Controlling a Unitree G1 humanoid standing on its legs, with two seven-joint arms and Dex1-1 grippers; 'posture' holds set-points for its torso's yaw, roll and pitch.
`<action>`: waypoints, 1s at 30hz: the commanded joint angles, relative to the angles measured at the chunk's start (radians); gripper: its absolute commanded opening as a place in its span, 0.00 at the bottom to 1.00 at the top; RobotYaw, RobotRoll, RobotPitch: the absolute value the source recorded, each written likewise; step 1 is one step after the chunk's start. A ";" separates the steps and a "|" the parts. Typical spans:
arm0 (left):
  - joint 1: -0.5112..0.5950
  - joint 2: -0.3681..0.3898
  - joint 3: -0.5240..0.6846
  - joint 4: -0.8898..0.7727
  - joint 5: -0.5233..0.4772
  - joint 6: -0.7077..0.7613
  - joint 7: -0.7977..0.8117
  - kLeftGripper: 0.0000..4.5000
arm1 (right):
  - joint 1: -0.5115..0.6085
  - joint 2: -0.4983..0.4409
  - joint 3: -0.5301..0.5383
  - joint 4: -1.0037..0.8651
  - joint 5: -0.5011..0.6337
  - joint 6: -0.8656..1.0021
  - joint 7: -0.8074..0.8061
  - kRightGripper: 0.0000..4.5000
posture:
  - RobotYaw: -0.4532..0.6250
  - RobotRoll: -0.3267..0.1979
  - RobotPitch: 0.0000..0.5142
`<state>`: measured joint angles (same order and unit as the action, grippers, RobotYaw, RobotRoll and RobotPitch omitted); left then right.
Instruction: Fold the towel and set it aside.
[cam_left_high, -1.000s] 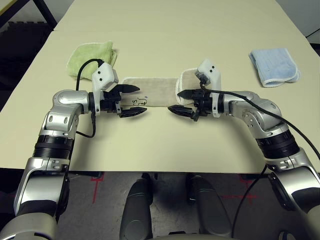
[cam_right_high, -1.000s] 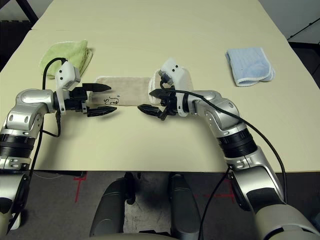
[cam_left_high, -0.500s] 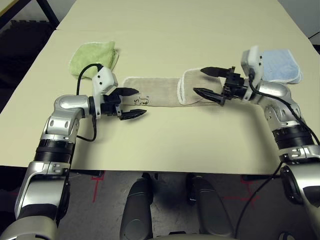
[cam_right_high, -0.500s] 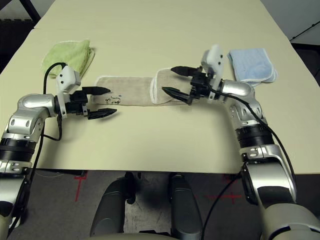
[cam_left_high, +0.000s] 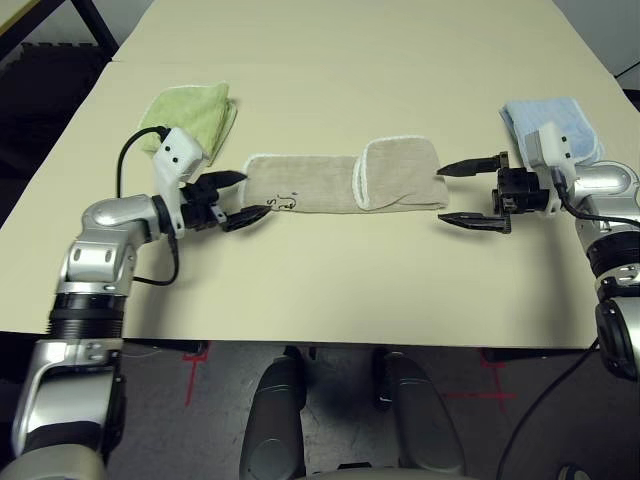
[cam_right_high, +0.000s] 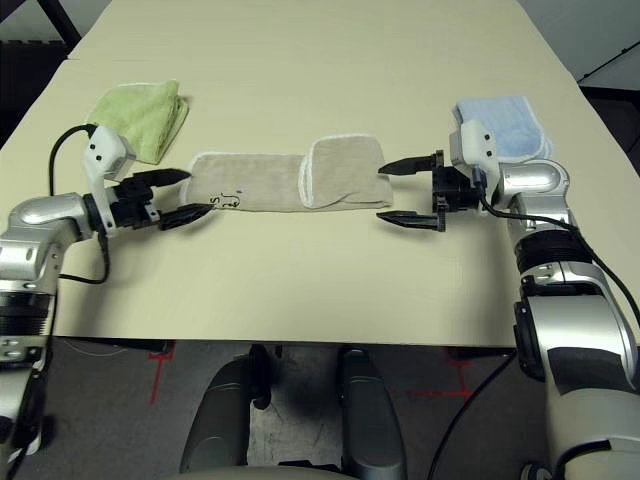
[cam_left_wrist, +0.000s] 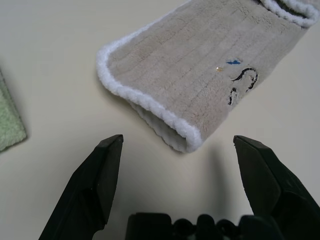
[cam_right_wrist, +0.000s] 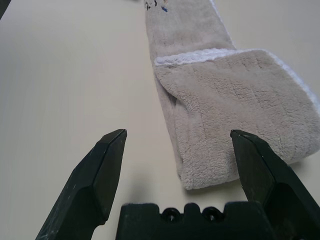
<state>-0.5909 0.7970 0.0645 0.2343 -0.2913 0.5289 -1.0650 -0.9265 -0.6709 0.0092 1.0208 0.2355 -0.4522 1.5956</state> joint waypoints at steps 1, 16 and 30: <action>-0.032 0.034 0.000 -0.040 -0.030 0.037 -0.045 1.00 | 0.029 -0.047 -0.032 -0.005 -0.002 -0.005 0.011 1.00 | 0.41 0.62 0.41; -0.109 0.004 0.029 -0.088 -0.250 0.569 0.054 1.00 | 0.081 -0.045 -0.068 -0.092 0.002 0.067 -0.055 1.00 | 0.37 0.62 0.41; -0.194 0.038 0.069 0.044 -0.310 0.807 0.123 1.00 | 0.088 -0.054 -0.067 -0.091 -0.009 0.066 -0.062 1.00 | 0.37 0.62 0.42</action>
<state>-0.7986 0.8393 0.1351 0.2881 -0.5682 1.2821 -0.9337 -0.8508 -0.7169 -0.0512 0.9396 0.2308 -0.3845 1.5367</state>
